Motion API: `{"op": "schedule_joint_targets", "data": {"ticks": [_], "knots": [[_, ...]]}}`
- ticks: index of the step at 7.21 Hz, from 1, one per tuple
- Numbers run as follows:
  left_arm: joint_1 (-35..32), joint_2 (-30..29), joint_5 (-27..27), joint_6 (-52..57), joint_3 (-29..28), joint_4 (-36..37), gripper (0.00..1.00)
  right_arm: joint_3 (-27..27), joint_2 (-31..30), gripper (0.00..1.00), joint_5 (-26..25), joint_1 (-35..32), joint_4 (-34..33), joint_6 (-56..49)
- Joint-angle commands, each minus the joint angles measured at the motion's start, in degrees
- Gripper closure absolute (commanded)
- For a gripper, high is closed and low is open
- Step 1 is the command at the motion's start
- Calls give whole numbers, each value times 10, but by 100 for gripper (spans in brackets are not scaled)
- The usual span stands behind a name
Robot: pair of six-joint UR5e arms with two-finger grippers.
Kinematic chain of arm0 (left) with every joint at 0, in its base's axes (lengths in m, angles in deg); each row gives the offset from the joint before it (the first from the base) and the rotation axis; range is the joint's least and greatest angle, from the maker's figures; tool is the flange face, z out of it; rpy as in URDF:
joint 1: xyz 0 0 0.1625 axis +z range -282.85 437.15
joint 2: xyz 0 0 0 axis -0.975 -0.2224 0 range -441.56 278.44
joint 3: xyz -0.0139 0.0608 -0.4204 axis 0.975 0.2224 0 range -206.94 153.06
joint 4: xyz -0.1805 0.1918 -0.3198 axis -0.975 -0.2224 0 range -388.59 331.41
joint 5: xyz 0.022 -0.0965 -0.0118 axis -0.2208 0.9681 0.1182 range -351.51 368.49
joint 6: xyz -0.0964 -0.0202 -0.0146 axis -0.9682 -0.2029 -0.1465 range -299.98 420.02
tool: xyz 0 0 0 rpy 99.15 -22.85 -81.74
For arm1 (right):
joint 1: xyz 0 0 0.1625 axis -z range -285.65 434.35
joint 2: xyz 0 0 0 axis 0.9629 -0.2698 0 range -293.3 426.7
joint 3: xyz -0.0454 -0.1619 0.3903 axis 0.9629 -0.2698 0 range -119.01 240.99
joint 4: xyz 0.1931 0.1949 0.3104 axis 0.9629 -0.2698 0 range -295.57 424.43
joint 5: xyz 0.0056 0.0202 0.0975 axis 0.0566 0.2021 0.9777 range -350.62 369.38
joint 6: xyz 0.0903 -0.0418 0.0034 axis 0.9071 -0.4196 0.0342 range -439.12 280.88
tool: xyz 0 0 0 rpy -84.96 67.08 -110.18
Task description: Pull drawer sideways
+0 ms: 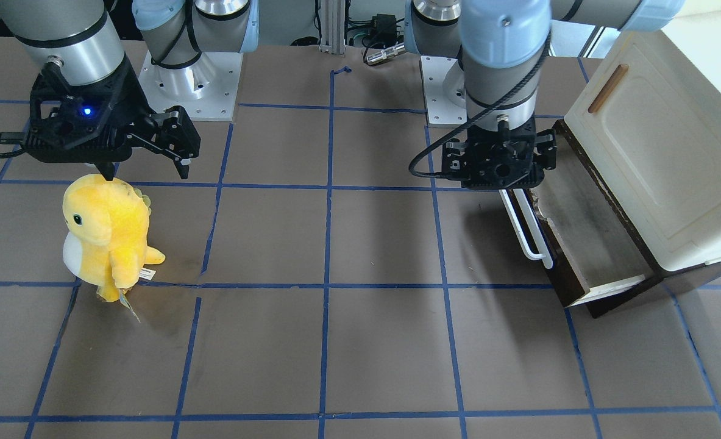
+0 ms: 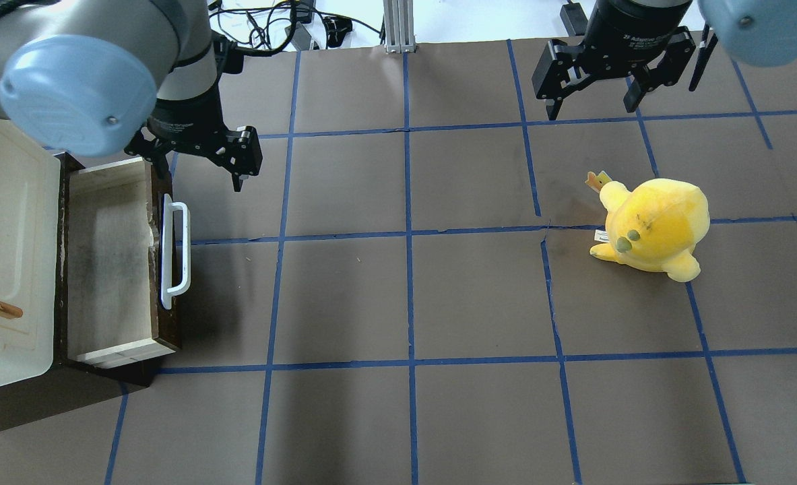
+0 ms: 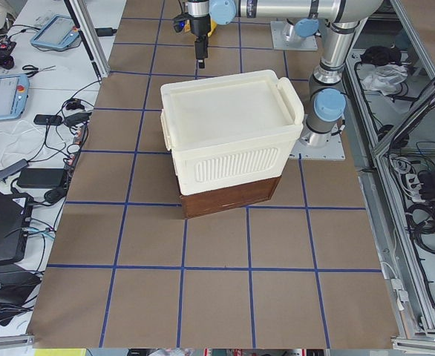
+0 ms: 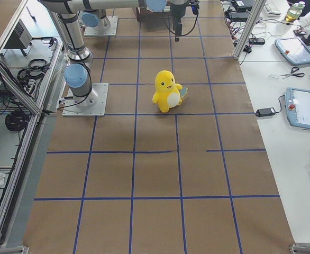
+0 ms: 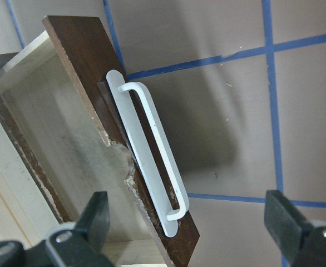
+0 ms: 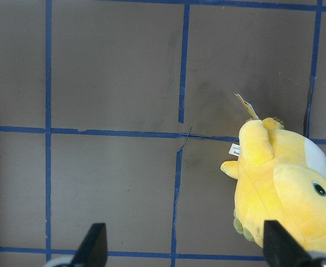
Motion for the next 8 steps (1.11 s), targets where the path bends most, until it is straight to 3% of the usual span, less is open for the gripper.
{"op": "schedule_joint_targets", "data": {"ticks": [1, 4, 8], "knots": [[37, 19, 91, 5, 1, -1, 0, 0, 0, 0, 0, 0, 0, -1], [24, 54, 91, 5, 7, 6, 0, 0, 0, 0, 0, 0, 0, 0], [23, 53, 91, 5, 8, 15, 0, 0, 0, 0, 0, 0, 0, 0]]}}
